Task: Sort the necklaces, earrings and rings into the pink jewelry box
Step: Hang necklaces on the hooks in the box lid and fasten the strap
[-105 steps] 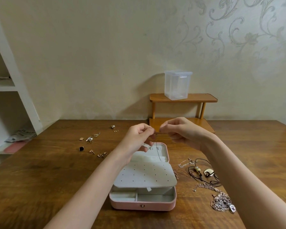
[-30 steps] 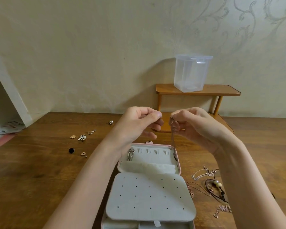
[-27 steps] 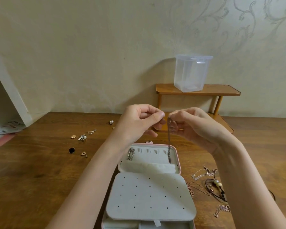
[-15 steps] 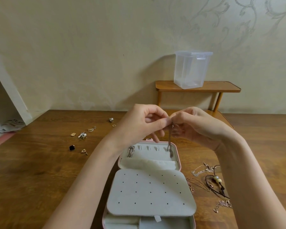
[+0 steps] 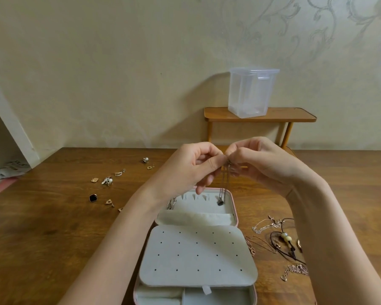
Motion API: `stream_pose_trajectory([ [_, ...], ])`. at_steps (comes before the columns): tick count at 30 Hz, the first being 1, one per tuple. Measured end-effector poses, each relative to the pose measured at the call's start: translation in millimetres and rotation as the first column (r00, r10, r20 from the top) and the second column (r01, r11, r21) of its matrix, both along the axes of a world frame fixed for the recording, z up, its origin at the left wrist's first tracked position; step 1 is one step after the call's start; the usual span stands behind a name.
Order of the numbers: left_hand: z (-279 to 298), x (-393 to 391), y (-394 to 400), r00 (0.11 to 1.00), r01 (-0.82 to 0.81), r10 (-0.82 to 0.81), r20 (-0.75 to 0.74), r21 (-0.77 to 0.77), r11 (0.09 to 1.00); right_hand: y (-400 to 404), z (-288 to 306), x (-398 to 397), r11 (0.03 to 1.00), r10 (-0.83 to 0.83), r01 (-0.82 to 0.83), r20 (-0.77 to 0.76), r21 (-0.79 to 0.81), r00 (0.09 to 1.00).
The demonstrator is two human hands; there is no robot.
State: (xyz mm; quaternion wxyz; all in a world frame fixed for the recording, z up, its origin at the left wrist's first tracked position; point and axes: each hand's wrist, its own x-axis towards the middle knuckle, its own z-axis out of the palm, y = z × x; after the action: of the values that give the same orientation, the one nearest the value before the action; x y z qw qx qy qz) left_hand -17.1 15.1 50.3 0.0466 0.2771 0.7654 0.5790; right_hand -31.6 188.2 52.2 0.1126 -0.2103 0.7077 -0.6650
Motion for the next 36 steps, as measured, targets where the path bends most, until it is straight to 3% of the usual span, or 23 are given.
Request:
stream_pose_trajectory([
  [3, 1, 3, 1, 0.971, -0.112, 0.092, -0.22, -0.081, 0.99, -3, 1, 1, 0.999, -0.043, 0.045, 0.052, -0.028, 0.998],
  [5, 1, 5, 3, 0.898, -0.198, 0.136, -0.418, -0.108, 0.974, -4, 0, 1, 0.996, -0.03, 0.04, 0.117, -0.08, 0.993],
  [7, -2, 3, 4, 0.864, -0.236, 0.166, -0.476, -0.09, 0.968, -5, 0, 2, 0.99, -0.032, 0.052, 0.143, -0.133, 0.989],
  [9, -5, 2, 7, 0.938, -0.186, 0.183, -0.295, 0.018, 0.982, -7, -2, 0, 0.981, -0.046, 0.065, 0.105, -0.181, 0.993],
  [12, -4, 3, 12, 0.975, -0.154, 0.082, 0.206, 0.359, 0.921, -12, -3, -2, 0.981, -0.108, 0.102, -0.025, -0.163, 0.994],
  [14, -5, 2, 14, 0.965, -0.165, 0.068, 0.251, 0.387, 0.907, -13, -3, -2, 0.976, -0.156, 0.146, -0.048, -0.161, 0.987],
  [16, -8, 0, 12, 0.98, -0.198, 0.2, 0.011, 0.187, 0.962, -12, -2, -3, 0.964, -0.201, 0.197, -0.007, -0.178, 0.979],
  [18, -10, -2, 10, 0.91, -0.278, 0.277, -0.309, 0.044, 0.96, -12, -2, -3, 0.952, -0.222, 0.23, 0.061, -0.202, 0.973],
  [21, -14, -5, 9, 0.75, -0.285, 0.239, -0.616, 0.024, 0.958, -12, -3, -3, 0.953, -0.218, 0.235, 0.101, -0.193, 0.971],
  [23, -15, -7, 7, 0.672, -0.32, 0.209, -0.71, -0.024, 0.947, -13, -2, -3, 0.957, -0.211, 0.227, 0.101, -0.18, 0.972],
  [24, -15, -6, 7, 0.686, -0.33, 0.217, -0.695, -0.031, 0.944, -13, -1, -3, 0.958, -0.207, 0.221, 0.097, -0.18, 0.974],
  [27, -12, -2, 8, 0.836, -0.286, 0.268, -0.478, 0.036, 0.957, -11, -1, -2, 0.961, -0.206, 0.218, 0.084, -0.169, 0.975],
  [31, -3, -5, -3, 0.938, -0.211, 0.282, -0.199, 0.315, 0.925, -1, 0, -1, 0.977, -0.179, 0.185, 0.063, -0.108, 0.982],
  [34, -1, -10, -11, 0.96, -0.279, 0.239, 0.144, 0.51, 0.814, 3, 3, 0, 0.976, -0.155, 0.161, 0.05, -0.149, 0.987],
  [36, -5, -12, -9, 0.937, -0.34, 0.237, 0.258, 0.504, 0.794, 0, 3, 0, 0.961, -0.163, 0.168, 0.039, -0.221, 0.986],
])
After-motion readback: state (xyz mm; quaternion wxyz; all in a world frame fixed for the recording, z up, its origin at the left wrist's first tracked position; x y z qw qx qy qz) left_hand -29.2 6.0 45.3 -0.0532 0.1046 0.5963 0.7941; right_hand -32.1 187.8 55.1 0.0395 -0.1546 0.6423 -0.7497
